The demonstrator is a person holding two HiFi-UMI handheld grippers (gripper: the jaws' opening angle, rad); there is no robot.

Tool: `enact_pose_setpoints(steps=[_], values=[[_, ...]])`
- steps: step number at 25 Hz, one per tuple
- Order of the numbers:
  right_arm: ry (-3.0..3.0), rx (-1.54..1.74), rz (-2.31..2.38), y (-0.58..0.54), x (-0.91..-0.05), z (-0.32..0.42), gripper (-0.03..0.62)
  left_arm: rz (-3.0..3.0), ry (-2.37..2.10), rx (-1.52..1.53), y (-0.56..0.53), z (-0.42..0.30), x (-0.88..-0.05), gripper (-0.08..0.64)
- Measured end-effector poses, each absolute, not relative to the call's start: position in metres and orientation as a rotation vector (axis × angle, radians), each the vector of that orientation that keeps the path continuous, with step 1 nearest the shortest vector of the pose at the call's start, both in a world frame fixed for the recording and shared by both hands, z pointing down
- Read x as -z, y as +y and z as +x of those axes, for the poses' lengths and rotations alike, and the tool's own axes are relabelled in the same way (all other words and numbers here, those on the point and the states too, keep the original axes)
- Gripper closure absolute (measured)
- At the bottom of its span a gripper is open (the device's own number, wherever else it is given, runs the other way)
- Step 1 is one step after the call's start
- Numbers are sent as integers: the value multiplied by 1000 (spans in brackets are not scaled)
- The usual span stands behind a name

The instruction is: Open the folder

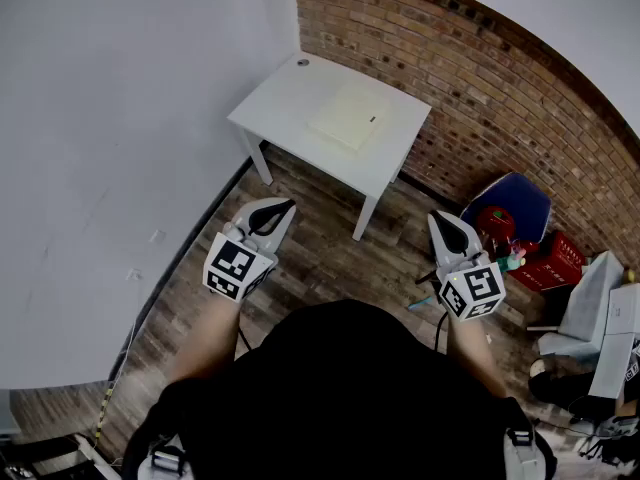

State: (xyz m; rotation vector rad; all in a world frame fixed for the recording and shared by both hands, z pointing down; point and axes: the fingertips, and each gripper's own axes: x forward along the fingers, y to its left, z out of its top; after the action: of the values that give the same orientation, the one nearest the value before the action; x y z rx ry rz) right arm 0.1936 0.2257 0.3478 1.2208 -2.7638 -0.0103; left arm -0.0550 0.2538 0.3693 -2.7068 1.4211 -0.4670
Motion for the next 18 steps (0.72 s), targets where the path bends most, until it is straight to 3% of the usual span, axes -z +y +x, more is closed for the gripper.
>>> enact_pose_setpoints(steps=[18], values=[[-2809, -71, 1163, 162, -366, 269, 591, -2664, 1603, 338, 206, -1, -367, 560]])
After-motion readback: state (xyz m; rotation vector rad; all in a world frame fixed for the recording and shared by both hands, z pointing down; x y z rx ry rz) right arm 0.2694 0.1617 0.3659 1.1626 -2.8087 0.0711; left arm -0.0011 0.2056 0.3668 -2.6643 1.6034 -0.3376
